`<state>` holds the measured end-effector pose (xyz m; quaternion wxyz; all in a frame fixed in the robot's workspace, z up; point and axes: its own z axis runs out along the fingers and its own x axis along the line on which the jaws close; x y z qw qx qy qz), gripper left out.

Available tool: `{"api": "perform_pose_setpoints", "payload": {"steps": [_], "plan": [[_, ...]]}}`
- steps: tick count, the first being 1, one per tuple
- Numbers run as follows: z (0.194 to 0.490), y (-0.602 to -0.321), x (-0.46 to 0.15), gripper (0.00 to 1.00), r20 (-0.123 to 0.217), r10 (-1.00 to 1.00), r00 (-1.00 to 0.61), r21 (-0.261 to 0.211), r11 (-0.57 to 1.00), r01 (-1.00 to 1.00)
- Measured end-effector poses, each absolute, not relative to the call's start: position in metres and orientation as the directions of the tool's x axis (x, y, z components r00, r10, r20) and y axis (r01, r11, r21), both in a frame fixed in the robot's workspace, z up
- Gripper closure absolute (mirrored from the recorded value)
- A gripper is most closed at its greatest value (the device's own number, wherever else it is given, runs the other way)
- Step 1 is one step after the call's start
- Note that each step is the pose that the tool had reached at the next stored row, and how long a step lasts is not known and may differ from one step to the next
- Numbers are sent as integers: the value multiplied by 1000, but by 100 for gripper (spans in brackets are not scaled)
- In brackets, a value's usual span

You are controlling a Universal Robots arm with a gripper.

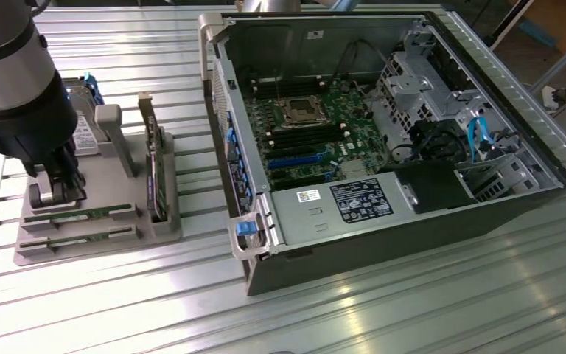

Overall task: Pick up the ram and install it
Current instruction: 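Pick up the ram and move it above insertion slot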

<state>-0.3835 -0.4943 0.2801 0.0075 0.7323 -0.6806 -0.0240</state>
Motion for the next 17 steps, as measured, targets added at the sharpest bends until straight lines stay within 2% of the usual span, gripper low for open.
{"api": "perform_pose_setpoints", "payload": {"steps": [17], "plan": [[256, -502, -384, 76, -25, -997, 73, 44, -74, -996]]}}
